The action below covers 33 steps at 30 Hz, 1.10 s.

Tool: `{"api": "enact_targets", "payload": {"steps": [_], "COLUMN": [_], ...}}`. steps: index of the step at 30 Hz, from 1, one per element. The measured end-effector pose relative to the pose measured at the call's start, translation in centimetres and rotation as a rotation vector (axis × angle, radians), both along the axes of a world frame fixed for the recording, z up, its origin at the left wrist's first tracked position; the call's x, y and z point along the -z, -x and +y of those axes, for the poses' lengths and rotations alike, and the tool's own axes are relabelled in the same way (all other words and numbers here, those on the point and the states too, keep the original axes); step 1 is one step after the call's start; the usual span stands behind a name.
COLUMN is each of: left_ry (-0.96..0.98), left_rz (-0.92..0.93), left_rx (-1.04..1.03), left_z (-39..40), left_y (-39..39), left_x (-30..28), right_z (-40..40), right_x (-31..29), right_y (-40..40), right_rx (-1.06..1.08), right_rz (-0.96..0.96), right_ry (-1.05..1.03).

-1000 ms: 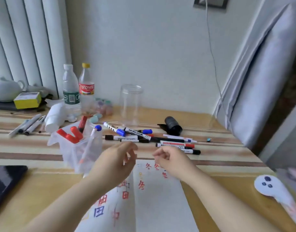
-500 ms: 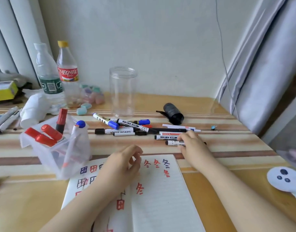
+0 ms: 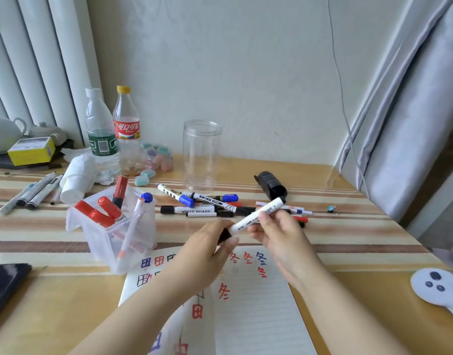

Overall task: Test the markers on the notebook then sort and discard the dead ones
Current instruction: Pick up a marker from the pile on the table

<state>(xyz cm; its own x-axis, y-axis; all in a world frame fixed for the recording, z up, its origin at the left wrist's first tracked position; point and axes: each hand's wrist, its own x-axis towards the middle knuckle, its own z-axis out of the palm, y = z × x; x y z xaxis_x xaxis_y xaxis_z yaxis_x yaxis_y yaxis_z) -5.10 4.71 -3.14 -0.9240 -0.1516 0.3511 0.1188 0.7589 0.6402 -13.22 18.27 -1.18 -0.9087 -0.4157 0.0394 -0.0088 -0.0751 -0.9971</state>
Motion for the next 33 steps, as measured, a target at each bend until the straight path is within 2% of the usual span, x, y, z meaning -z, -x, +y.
{"api": "enact_targets", "payload": {"steps": [2,3,4,6,7,9,10,11,14,18,21,23,25,28,29,31,33], "left_ry": [0.042,0.07,0.094,0.117,0.131,0.163,0.176,0.185,0.199,0.245,0.275,0.301,0.314,0.304,0.295,0.276,0.264], "left_rz": [-0.046,-0.078,-0.108,-0.157,-0.179,-0.202,-0.192,-0.171,-0.183,-0.243,-0.24,-0.233,-0.216,-0.206,-0.202,-0.2,-0.196], "left_rx": [-0.01,-0.02,-0.028,-0.019,0.0,0.046,0.074,0.108,0.189,0.237,0.249,0.252,0.227,0.11,0.077,0.039,0.028], "left_z": [-0.1,-0.3,-0.6,-1.1,-1.3,-1.3,-1.2,-0.9,-0.3,-0.8,-1.5,-1.7,-1.7,-2.1,-2.4,-2.8,-2.9], "left_y": [-0.3,-0.6,-0.9,-1.7,-2.1,-2.6,-2.8,-3.0,-3.4,-4.2,-4.7,-4.8,-4.9,-4.7,-4.7,-4.6,-4.4], "left_x": [-0.1,0.0,0.1,0.3,0.4,0.4,0.4,0.3,0.1,0.3,0.2,0.0,-0.2,-0.6,-0.5,-0.4,-0.3], "right_z": [0.0,0.3,0.7,1.7,2.1,2.1,1.8,1.5,0.6,0.7,1.4,1.6,1.6,2.3,2.6,3.5,4.0], "right_x": [0.0,0.0,0.1,0.6,1.0,1.5,1.9,2.3,3.0,3.4,3.0,2.3,1.1,0.0,-0.4,-0.7,-0.7], "right_y": [-1.1,-1.5,-1.9,-2.4,-2.6,-3.0,-3.2,-3.4,-3.5,-3.9,-3.9,-4.3,-5.2,-5.3,-5.1,-4.4,-3.8], "right_rx": [-0.043,-0.05,-0.057,-0.052,-0.012,0.068,0.046,-0.01,-0.112,-0.149,-0.15,-0.189,-0.28,-0.365,-0.374,-0.359,-0.323], "right_rz": [-0.13,-0.132,-0.067,0.232,0.468,1.031,1.246,1.378,1.484,1.599,1.585,1.497,1.318,0.709,0.584,0.463,0.427], "right_ry": [0.075,-0.002,-0.171,-0.556,-0.702,-0.854,-0.886,-0.885,-0.867,-0.962,-1.005,-1.041,-1.072,-1.031,-0.986,-0.846,-0.68]}}
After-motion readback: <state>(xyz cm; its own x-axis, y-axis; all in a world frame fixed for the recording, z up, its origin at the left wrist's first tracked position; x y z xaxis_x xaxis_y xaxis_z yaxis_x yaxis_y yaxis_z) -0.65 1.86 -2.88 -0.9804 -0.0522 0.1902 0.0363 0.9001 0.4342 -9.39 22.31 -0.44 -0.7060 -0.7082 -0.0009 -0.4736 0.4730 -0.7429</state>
